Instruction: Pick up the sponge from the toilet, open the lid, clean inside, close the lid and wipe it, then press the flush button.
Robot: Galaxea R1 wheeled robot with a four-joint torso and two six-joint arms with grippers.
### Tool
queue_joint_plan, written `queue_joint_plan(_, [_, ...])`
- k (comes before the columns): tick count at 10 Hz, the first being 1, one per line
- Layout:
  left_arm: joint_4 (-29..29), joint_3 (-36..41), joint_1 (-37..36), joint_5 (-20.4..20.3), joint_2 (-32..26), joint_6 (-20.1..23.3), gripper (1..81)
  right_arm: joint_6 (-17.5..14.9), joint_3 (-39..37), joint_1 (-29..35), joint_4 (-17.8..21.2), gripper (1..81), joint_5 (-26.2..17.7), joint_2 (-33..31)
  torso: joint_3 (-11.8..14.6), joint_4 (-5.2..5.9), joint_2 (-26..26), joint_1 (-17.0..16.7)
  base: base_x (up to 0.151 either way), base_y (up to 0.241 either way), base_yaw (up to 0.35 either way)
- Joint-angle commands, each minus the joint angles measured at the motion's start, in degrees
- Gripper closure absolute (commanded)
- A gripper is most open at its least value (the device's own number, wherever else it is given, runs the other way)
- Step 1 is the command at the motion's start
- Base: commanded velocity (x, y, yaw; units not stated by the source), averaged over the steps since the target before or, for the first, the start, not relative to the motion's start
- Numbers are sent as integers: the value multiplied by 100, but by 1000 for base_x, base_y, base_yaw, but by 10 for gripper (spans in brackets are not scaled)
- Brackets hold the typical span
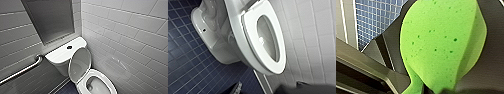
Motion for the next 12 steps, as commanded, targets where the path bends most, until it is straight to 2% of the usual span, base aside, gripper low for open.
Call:
queue_joint_plan(1, [2117,698,1063,1383,-114,-5,10,-6,122,-21,-219,811,-321,-164,0,0,0,0,0,0,0])
queue_joint_plan(3, [2231,637,1837,1401,-54,73,10,3,96,-21,-219,811,-321,-199,2,0,-2,-2,0,0,0])
queue_joint_plan(5, [2205,199,2216,1356,280,109,10,-14,131,-30,-237,811,-321,-207,4,0,-2,-2,0,0,0])
queue_joint_plan(7, [2205,30,2445,1401,343,65,10,-6,166,-30,-316,811,-321,-207,9,0,-5,-2,0,0,0])
queue_joint_plan(8, [2197,56,2454,1566,343,100,10,-6,218,-30,-316,811,-321,-225,11,0,-5,-2,0,0,0])
queue_joint_plan(9, [1987,249,2454,2111,377,213,10,-6,280,-21,-325,811,-321,-260,13,0,-5,-2,0,0,0])
queue_joint_plan(10, [1413,520,2454,2868,474,995,10,-14,298,-4,-333,811,-313,-295,13,0,-5,-2,0,0,0])
queue_joint_plan(11, [556,558,2393,3317,623,2012,10,-6,298,-4,-333,811,-313,-313,15,0,-5,-2,0,0,0])
queue_joint_plan(12, [-49,358,2340,3343,737,2619,10,3,298,14,-333,811,-313,-313,15,0,-5,-2,0,0,0])
